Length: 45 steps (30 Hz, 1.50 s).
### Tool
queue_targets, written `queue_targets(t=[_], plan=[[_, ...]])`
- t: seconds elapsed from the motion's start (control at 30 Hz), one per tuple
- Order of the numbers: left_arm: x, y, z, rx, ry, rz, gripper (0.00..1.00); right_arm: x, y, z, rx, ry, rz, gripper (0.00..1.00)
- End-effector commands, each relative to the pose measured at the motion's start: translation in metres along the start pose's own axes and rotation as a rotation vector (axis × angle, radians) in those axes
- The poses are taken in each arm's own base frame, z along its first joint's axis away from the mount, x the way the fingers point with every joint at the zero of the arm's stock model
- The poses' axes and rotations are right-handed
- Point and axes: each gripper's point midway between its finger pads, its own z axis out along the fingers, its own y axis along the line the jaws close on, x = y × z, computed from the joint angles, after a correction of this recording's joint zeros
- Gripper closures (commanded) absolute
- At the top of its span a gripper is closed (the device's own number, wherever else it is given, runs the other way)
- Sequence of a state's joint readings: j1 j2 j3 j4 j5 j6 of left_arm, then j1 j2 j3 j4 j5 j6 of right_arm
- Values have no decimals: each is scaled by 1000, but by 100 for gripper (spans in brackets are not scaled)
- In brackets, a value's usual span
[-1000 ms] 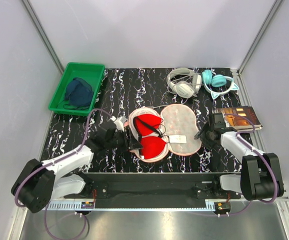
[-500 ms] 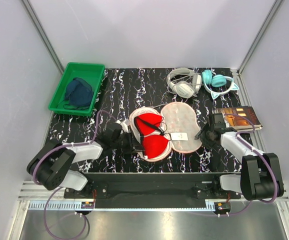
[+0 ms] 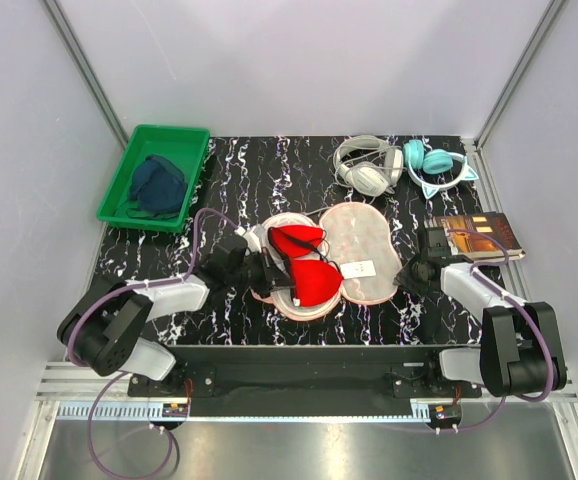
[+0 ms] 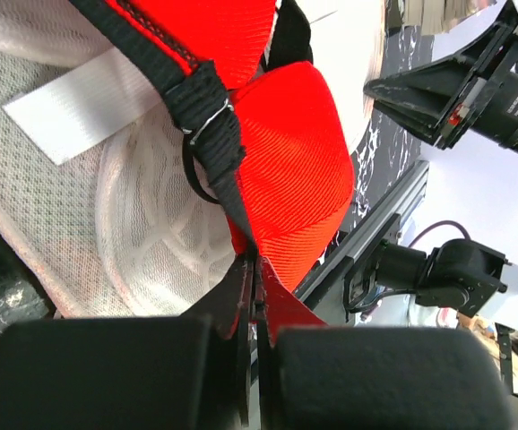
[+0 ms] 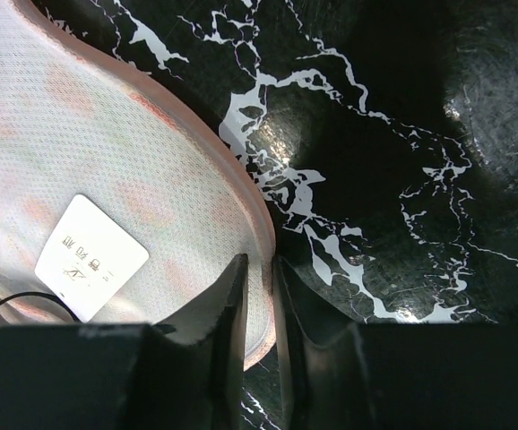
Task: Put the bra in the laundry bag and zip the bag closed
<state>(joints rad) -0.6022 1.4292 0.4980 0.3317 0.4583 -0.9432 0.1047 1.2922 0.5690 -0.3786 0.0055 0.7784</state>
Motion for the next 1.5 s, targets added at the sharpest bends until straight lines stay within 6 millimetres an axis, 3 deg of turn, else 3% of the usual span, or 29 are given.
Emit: queue_targets(t=[0.0,0.1,0.13,0.2,0.23,0.27,0.37,0.5,0.57,0.7,0.83,0.97,1.07,1.13,1.33,1.47], plan=[[-14,-10,5,19,-41,34,100,8,-9,4,25,24,6,76],[-8,0,3,-7,-35,32,100,8,-8,2,22,19,6,83],[-7,3,3,-19,-33,30,87,7,-7,1,16,16,4,88],[-9,5,2,-32,-44,45,80,5,-6,1,12,12,0,92],[-9,7,0,-48,-43,49,68,6,-6,0,11,13,-8,94],[-11,8,-1,-61,-52,59,65,6,-6,0,10,14,-13,100],[-21,6,-14,-104,-97,132,52,5,0,-7,-24,16,-43,100],[-30,-1,-34,-140,-144,222,50,-7,14,-28,-96,-52,-110,100],[-28,-1,-39,-144,-147,230,50,-17,31,-48,-162,-106,-144,100],[-29,-3,-46,-135,-176,234,51,-13,72,-79,-244,-144,-285,100],[-37,-1,-45,-165,-190,223,50,28,128,-108,-355,-113,-465,100],[-48,16,-48,-231,-211,124,47,57,164,-129,-416,-133,-573,100],[-49,41,-46,-257,-191,46,59,83,189,-140,-486,-108,-638,100],[-54,46,-41,-249,-200,45,63,96,204,-137,-509,-92,-686,100],[-41,64,-21,-232,-162,-10,67,157,244,-138,-675,43,-757,100],[-35,78,-20,-257,-160,-17,67,187,257,-134,-751,148,-738,100]])
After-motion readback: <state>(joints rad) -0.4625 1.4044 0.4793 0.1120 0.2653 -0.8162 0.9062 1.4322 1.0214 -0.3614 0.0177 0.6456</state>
